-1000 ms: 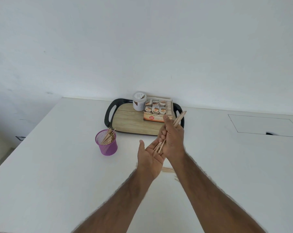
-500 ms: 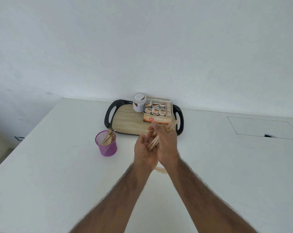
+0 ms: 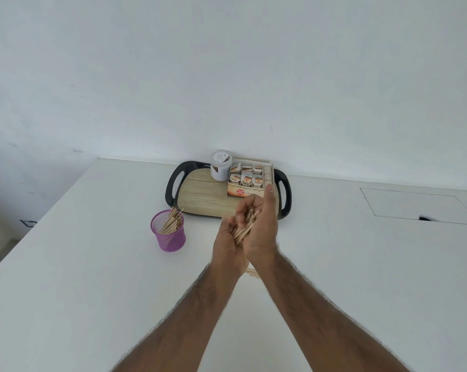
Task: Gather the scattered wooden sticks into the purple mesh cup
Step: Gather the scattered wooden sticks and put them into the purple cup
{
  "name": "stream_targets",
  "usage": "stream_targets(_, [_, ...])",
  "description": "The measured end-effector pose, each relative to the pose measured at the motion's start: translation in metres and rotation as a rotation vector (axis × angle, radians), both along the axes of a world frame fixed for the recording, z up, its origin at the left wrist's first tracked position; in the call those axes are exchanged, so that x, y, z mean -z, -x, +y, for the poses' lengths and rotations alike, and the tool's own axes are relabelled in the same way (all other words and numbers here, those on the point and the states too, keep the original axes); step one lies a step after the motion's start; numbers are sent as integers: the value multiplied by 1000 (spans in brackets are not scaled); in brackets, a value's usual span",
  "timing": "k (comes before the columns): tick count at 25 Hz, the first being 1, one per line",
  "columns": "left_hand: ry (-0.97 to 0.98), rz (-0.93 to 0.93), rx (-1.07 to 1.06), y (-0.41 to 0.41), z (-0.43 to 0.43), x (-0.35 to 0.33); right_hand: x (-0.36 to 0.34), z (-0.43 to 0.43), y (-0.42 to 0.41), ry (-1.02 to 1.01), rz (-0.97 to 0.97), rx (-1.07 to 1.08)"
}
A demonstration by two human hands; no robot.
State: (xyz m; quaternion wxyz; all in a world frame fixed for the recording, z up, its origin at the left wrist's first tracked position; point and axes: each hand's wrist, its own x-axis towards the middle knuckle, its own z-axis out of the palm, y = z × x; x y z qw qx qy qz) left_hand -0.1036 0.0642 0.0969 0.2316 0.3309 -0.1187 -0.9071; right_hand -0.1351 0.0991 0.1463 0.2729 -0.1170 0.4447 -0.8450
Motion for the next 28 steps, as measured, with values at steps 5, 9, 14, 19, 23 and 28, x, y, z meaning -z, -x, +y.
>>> stream_targets(5, [13, -110, -83, 2, 9, -5, 2, -2, 8, -91, -68, 82])
stream_targets(9, [0, -164, -164, 2, 7, -13, 4, -2, 15, -74, -125, 102])
stream_targets(14, [51, -131, -216, -2, -3, -9, 7, 10, 18, -86, -25, 147])
stream_targets(19, [178, -191, -254, 7, 6, -10, 1, 9, 11, 84, -264, 114])
stream_targets(23, [405, -421, 47, 5, 11, -15, -8, 9, 22, 3, -278, 148])
stream_targets(28, [682, -569, 205, 0, 2, -25, -3, 19, 36, -53, -156, 107])
